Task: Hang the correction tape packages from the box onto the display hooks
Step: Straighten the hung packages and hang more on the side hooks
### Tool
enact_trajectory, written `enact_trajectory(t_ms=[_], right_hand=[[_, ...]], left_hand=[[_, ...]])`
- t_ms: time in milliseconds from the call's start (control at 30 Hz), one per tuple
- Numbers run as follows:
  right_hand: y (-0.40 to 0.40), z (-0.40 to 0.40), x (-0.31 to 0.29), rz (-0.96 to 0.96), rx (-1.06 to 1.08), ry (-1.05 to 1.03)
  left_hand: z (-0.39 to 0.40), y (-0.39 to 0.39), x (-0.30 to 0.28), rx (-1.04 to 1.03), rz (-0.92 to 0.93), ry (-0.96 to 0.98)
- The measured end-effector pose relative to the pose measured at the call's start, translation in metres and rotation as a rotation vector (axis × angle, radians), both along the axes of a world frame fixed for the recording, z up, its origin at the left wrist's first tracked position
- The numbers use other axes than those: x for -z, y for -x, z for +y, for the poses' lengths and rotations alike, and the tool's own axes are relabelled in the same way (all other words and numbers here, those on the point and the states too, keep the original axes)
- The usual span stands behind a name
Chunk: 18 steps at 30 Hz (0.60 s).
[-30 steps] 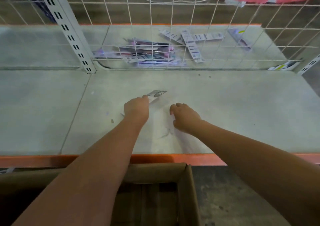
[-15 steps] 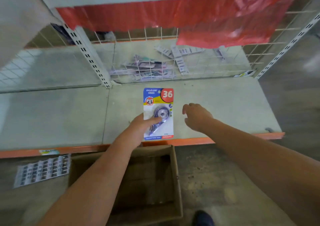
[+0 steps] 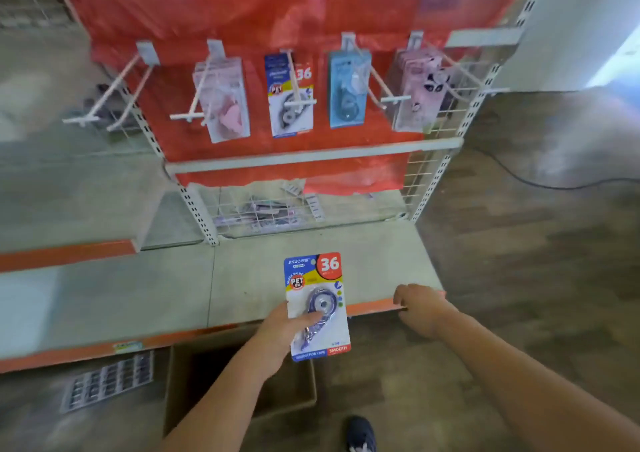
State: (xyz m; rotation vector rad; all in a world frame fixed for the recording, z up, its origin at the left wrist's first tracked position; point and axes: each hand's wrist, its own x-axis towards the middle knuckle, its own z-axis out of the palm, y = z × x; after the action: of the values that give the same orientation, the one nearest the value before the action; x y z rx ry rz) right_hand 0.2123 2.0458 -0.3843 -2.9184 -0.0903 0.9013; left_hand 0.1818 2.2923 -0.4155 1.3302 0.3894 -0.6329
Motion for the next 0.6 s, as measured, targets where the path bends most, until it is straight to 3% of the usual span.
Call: enact_trajectory(t_ms=[333,600], right_hand=[[0.048,-0.114,-0.207,-0.238,0.106,0.011],[0.003,-0.21,-0.304,-0.392,0.071,0.097]], left_hand=[[-0.113,0.016,-0.201,0.238,-0.258,0.011],[-0.233,-0.052,-0.309,0.329,-0.567,-0.003]])
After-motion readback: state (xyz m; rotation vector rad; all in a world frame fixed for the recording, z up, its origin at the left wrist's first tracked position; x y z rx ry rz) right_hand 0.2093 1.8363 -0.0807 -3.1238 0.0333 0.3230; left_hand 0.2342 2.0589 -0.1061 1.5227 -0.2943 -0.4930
